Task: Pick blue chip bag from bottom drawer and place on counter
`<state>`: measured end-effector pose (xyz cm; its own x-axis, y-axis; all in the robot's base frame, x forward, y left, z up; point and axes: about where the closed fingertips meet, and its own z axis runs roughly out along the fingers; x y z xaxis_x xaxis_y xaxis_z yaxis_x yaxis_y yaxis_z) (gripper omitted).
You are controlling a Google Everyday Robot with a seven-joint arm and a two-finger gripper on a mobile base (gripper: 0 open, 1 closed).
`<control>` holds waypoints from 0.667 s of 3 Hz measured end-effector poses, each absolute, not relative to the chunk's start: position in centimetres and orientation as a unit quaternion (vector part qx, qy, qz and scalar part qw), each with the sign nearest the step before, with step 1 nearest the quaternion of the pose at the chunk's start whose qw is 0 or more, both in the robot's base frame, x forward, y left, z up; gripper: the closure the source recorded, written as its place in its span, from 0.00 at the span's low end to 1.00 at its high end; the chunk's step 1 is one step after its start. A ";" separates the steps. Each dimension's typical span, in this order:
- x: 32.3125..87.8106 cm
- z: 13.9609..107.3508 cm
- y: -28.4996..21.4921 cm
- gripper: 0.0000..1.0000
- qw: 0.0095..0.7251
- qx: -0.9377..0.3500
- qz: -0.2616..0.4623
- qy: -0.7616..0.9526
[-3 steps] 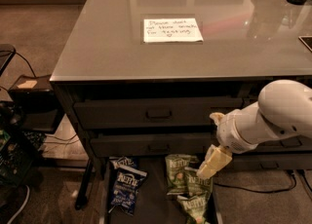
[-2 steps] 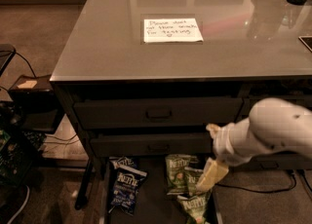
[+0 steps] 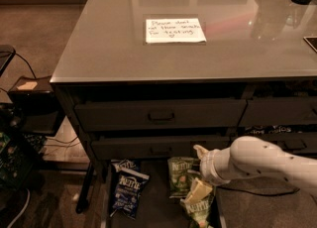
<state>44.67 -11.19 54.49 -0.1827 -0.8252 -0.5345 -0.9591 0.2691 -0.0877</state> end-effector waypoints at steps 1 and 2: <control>45.9 49.4 -8.6 0.00 0.260 -0.585 0.164 0.750; 46.2 46.5 -5.9 0.00 0.248 -0.604 0.184 0.735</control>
Offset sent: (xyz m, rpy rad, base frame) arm 0.0212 0.0857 -0.1133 0.0819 0.0761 0.1509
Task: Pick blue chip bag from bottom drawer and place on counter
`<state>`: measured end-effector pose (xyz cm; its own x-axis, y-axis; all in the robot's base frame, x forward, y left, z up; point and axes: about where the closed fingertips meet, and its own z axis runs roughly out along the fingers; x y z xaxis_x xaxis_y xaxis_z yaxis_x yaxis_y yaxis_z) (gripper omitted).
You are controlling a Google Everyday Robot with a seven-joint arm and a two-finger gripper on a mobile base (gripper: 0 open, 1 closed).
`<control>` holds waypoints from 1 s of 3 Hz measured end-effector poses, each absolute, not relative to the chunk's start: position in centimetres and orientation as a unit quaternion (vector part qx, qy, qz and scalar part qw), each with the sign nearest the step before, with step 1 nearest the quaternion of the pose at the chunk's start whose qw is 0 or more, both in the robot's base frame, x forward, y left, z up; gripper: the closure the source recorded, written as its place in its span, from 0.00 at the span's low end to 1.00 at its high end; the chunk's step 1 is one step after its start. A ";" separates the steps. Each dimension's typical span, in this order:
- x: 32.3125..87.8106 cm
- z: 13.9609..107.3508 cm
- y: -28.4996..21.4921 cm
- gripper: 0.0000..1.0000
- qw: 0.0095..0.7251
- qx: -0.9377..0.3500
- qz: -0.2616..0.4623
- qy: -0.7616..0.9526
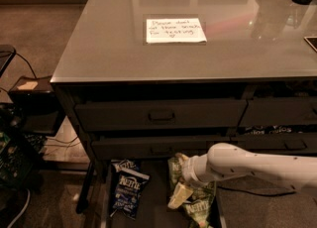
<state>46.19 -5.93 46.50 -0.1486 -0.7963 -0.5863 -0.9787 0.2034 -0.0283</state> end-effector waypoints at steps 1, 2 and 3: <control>46.1 46.3 -5.6 0.00 0.246 -0.605 0.187 0.734; 45.2 44.0 -5.0 0.00 0.259 -0.604 0.208 0.725; 44.0 39.7 -2.4 0.00 0.280 -0.593 0.246 0.713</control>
Offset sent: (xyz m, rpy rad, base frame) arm -0.0247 0.0166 -0.0622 0.1388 0.0094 0.0405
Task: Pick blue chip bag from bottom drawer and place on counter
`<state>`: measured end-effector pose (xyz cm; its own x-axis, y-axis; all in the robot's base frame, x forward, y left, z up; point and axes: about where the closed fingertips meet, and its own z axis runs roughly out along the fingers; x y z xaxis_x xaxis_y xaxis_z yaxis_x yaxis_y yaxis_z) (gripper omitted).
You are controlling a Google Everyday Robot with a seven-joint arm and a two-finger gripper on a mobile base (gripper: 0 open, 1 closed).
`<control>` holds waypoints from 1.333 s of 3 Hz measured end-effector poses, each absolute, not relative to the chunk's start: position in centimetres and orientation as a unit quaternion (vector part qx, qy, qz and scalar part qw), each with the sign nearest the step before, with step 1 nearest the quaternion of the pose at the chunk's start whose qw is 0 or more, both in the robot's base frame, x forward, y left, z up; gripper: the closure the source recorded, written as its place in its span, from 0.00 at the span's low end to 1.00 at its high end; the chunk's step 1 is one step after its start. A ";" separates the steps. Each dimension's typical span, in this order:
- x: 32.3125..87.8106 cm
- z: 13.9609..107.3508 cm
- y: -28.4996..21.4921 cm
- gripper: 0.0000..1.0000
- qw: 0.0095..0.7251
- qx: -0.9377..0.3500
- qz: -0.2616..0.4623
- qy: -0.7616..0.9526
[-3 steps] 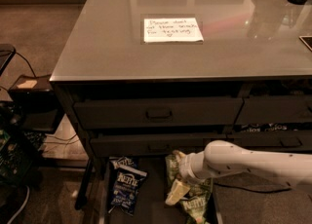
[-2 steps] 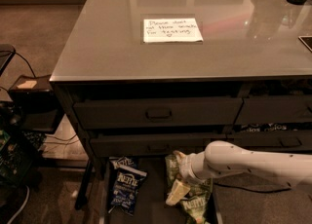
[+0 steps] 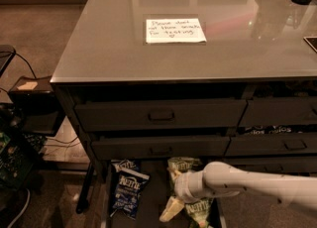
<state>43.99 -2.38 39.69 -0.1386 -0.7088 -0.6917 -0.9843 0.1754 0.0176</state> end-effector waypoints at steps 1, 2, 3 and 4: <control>43.3 36.2 1.4 0.00 0.305 -0.583 0.289 0.696; 43.2 33.5 5.2 0.00 0.324 -0.573 0.321 0.681; 44.2 31.7 8.3 0.00 0.342 -0.569 0.334 0.669; 44.0 31.4 8.4 0.00 0.341 -0.567 0.337 0.670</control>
Offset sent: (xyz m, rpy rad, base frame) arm -0.0077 0.1164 -0.0921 0.2845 0.0283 0.0414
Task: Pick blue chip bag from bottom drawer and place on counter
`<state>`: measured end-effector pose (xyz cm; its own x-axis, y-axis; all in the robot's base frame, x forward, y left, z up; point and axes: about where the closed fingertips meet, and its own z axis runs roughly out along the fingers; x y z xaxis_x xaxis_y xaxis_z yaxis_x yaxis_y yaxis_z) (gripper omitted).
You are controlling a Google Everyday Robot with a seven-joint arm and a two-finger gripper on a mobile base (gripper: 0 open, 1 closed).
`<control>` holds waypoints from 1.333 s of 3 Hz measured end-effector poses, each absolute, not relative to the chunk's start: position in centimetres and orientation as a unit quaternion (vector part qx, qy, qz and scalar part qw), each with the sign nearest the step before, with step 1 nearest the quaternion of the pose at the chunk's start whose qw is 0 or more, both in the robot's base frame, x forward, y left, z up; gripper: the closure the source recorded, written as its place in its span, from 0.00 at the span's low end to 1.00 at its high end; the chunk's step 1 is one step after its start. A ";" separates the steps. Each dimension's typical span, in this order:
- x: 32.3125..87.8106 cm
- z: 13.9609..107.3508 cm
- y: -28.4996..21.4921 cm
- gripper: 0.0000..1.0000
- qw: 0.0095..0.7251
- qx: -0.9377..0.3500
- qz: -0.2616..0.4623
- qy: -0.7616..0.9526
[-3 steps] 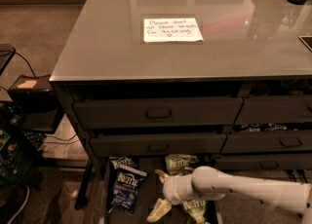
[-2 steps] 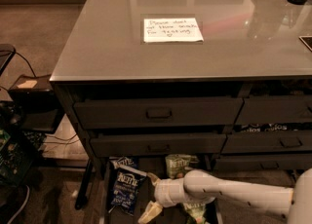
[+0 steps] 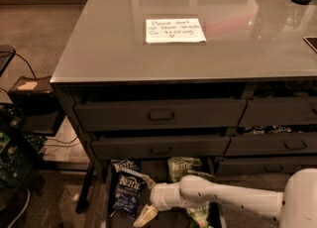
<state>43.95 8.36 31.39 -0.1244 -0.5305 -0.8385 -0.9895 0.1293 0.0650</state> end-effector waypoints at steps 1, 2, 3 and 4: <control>44.0 31.4 8.4 0.00 0.341 -0.567 0.337 0.670; 45.1 28.7 8.6 0.00 0.339 -0.572 0.321 0.674; 46.9 25.8 9.0 0.00 0.337 -0.574 0.302 0.682; 48.7 23.6 9.4 0.00 0.337 -0.575 0.283 0.689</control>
Offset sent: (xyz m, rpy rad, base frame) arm 0.0326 0.0033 -0.0671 -0.0770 -0.0459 -0.0276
